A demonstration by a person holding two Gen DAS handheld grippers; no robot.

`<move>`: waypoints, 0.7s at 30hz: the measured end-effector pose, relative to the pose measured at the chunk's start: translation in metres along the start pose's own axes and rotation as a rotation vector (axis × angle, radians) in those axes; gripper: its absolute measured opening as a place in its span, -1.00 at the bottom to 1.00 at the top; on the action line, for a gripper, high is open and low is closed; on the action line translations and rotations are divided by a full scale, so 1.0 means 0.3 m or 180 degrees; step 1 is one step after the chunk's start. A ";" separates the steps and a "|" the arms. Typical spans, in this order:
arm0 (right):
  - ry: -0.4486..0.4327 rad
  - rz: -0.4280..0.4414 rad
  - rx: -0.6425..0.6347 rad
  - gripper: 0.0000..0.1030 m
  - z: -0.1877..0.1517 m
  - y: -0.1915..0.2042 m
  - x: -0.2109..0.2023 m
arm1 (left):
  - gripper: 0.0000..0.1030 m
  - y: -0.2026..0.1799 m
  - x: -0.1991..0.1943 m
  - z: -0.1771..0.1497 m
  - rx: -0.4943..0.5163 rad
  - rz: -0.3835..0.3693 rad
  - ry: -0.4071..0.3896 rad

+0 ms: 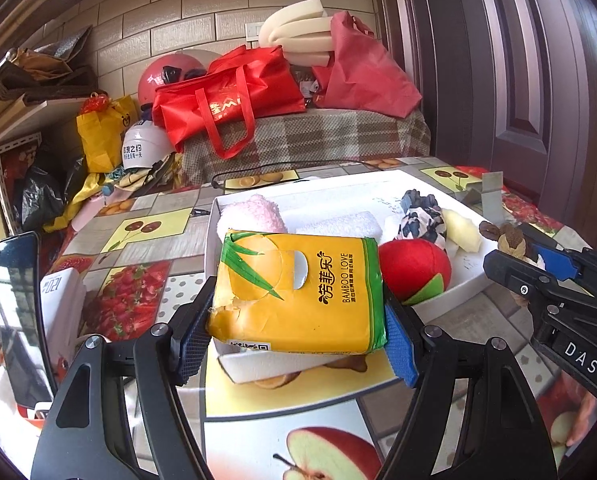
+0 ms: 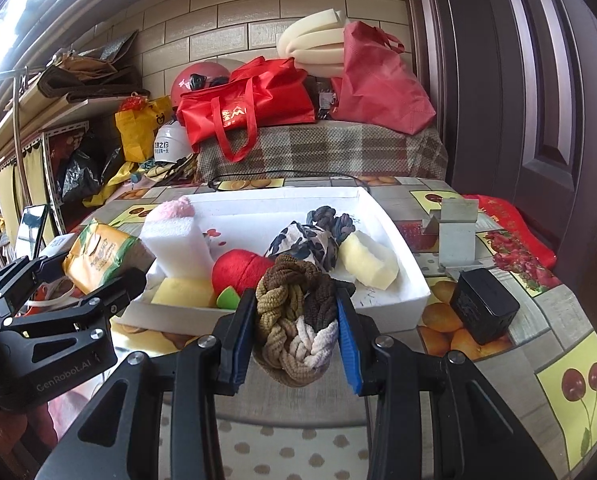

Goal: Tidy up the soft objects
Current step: 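Carry the tissue pack and rope toy into the box and open both grippers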

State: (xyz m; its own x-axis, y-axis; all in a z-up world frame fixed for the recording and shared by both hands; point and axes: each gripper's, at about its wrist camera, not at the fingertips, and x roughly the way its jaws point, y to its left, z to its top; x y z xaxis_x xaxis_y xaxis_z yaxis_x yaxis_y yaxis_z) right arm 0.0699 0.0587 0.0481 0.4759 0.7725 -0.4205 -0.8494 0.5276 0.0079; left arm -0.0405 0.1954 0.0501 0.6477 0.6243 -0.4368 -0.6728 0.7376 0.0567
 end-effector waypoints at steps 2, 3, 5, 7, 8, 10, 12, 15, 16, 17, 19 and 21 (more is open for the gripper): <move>0.0006 0.0010 0.0003 -0.26 0.010 0.002 0.023 | 0.44 0.004 0.028 0.011 -0.0023 0.0007 0.0012; 0.0012 0.0018 0.0002 -0.26 0.014 0.005 0.035 | 0.44 0.004 0.044 0.018 -0.0030 0.0007 0.0027; 0.0038 0.0040 -0.0013 -0.26 0.024 0.010 0.063 | 0.44 0.006 0.079 0.032 -0.0034 -0.0009 0.0085; 0.0079 0.0066 -0.0038 -0.26 0.036 0.016 0.097 | 0.44 0.009 0.118 0.046 -0.0048 -0.0032 0.0159; 0.0100 0.0076 -0.0048 -0.26 0.042 0.019 0.112 | 0.44 0.012 0.135 0.052 -0.0071 -0.0040 0.0186; 0.0156 0.0105 -0.0055 -0.26 0.058 0.022 0.153 | 0.44 0.024 0.168 0.065 -0.0131 -0.0044 0.0220; 0.0167 0.0104 -0.0048 -0.26 0.074 0.018 0.189 | 0.44 0.039 0.205 0.080 -0.0198 -0.0022 0.0256; 0.0162 0.0034 -0.0060 -0.26 0.102 0.016 0.244 | 0.44 0.062 0.254 0.100 -0.0299 0.0039 0.0289; 0.0160 0.0004 -0.0052 -0.26 0.111 0.013 0.262 | 0.44 0.066 0.267 0.105 -0.0308 0.0067 0.0293; 0.0164 -0.0025 -0.0038 -0.26 0.121 0.010 0.281 | 0.44 0.069 0.278 0.110 -0.0308 0.0110 0.0288; 0.0183 -0.0073 0.0014 -0.26 0.139 -0.003 0.319 | 0.44 0.072 0.297 0.122 -0.0295 0.0212 0.0270; 0.0200 -0.0107 0.0077 -0.26 0.153 -0.015 0.348 | 0.44 0.074 0.314 0.129 -0.0289 0.0294 0.0264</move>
State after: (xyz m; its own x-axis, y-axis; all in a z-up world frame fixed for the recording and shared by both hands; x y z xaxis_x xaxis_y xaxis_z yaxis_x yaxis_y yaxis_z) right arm 0.1338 0.1532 0.0459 0.4882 0.7309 -0.4770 -0.8271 0.5618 0.0144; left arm 0.0194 0.2806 0.0450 0.5523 0.6622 -0.5064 -0.7602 0.6494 0.0201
